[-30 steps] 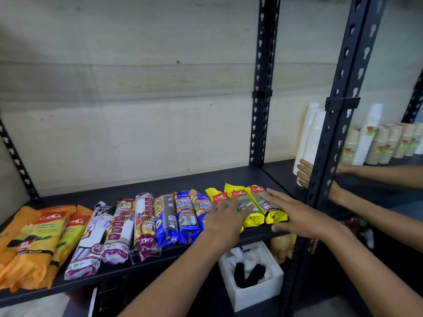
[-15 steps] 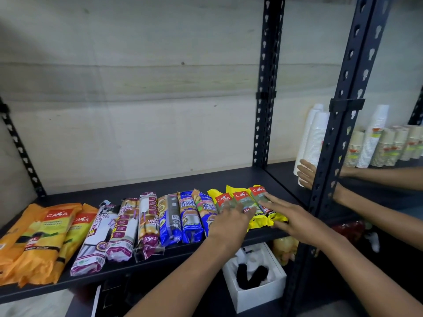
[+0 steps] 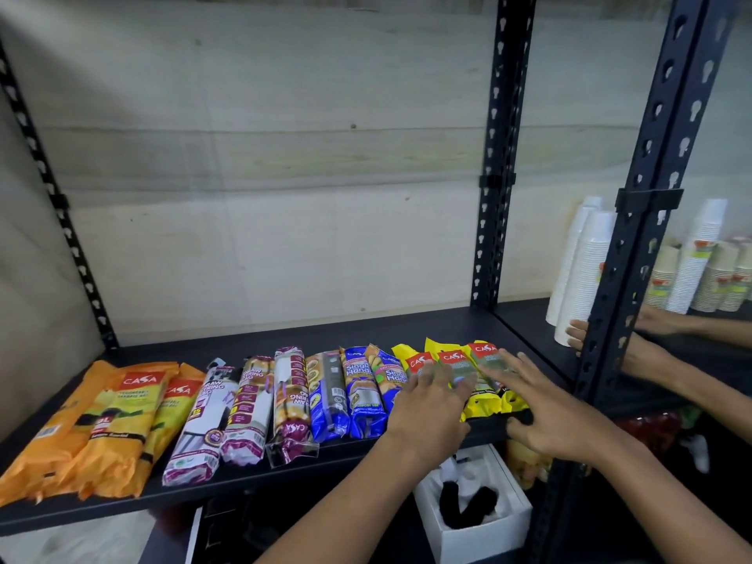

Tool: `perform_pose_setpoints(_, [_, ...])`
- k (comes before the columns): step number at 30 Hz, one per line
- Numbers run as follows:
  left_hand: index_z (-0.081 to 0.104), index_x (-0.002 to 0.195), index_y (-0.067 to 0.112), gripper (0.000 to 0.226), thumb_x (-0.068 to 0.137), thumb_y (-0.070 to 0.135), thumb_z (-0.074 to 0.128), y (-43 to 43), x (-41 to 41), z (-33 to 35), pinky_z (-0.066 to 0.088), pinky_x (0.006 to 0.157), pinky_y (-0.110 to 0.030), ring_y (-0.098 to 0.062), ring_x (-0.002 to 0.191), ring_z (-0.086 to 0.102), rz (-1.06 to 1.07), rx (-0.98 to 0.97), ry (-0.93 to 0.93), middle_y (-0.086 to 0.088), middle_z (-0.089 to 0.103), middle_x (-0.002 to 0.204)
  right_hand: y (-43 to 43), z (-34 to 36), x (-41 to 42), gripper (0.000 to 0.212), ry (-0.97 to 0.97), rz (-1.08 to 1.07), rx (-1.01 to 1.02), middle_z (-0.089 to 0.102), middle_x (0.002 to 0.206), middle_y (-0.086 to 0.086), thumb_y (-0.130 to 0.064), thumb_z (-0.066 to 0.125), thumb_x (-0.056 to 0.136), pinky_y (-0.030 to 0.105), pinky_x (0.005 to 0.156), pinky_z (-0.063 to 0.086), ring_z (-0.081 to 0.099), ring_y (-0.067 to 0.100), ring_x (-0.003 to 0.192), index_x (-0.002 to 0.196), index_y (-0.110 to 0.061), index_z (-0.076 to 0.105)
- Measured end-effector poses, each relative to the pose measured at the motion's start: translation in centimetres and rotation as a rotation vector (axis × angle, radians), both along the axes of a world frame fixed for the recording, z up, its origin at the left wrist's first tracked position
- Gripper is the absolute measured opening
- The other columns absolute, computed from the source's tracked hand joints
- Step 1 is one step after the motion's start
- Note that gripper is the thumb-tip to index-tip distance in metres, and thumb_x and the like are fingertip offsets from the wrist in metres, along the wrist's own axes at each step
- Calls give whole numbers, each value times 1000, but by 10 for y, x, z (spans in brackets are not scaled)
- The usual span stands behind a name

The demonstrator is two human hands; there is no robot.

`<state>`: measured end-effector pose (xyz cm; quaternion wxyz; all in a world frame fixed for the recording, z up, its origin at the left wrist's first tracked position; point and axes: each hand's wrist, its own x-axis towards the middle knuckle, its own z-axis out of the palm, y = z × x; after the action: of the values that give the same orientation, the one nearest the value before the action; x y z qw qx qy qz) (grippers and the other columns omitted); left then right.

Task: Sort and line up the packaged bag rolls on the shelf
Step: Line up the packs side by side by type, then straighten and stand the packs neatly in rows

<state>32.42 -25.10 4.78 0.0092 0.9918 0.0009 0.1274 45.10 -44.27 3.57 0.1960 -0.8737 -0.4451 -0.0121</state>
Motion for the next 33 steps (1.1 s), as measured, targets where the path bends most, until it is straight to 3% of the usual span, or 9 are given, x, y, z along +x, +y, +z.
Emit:
perform_pose_setpoints(3, [33, 150, 32, 71, 89, 48, 64, 15, -26, 2, 28, 116, -47, -32, 144, 27, -41, -37, -115, -7, 34, 153, 12, 5, -17, 78, -173, -11, -3, -10, 162, -26, -47, 45, 79, 41, 122, 12, -22, 1, 147, 148, -59, 12])
perform_pose_setpoints(7, [27, 152, 39, 77, 86, 66, 57, 45, -62, 4, 22, 118, -41, -23, 147, 20, 26, -96, -128, 2, 29, 156, 41, 5, -53, 66, -250, 46, 99, 12, 158, -28, -57, 44, 88, 28, 107, 40, 11, -1, 148, 148, -54, 17])
perform_pose_setpoints(10, [20, 155, 38, 100, 74, 85, 51, 67, -84, 4, 16, 120, -38, -17, 149, 15, 55, -114, -114, 7, 22, 161, 64, 3, -79, 63, -278, 78, 160, 20, 151, -32, -58, 46, 90, 15, 89, 42, 29, -5, 138, 149, -49, 26])
perform_pose_setpoints(13, [8, 157, 37, 120, 61, 95, 48, 86, -96, -1, 11, 123, -40, -14, 151, 9, 62, -128, -76, 8, 15, 164, 78, 2, -98, 61, -304, 106, 164, 27, 154, -22, -44, 47, 91, 20, 104, 39, 26, 3, 143, 150, -40, 32])
perform_pose_setpoints(16, [10, 158, 35, 109, 71, 84, 54, 104, -99, -6, 6, 124, -44, -18, 152, 6, 104, -83, -14, 6, 13, 165, 86, -4, -113, 72, -294, 133, 125, 17, 160, -14, -43, 43, 87, 21, 116, 7, 8, 9, 150, 154, -37, 20])
perform_pose_setpoints(18, [21, 156, 34, 89, 83, 69, 57, 109, -98, -8, 14, 123, -43, -19, 150, 16, 108, -63, -29, 6, 20, 164, 94, -10, -117, 76, -303, 128, 58, 15, 161, -9, -52, 45, 91, 28, 119, 0, 8, 14, 150, 157, -34, 12])
perform_pose_setpoints(23, [52, 142, 26, 57, 89, 42, 67, 102, -99, -15, 37, 112, -37, -22, 131, 49, 136, -60, -194, 1, 54, 143, 109, -13, -121, 71, -344, 30, 89, 48, 144, 3, -35, 70, 88, 40, 108, 41, 48, 26, 127, 151, -23, 40])
perform_pose_setpoints(26, [65, 129, 19, 51, 81, 31, 78, 98, -102, -19, 48, 102, -42, -27, 116, 62, 145, -3, -254, -5, 69, 121, 117, -17, -125, 71, -413, -14, 61, 53, 137, 7, -28, 73, 80, 45, 101, 47, 52, 31, 117, 146, -20, 47])
perform_pose_setpoints(33, [46, 146, 26, 54, 93, 33, 55, 88, -100, -19, 33, 113, -38, -23, 129, 46, 245, -3, -179, 0, 54, 134, 129, -16, -132, 68, -439, -56, 21, 56, 128, 10, -24, 76, 69, 40, 85, 53, 55, 30, 108, 134, -16, 58])
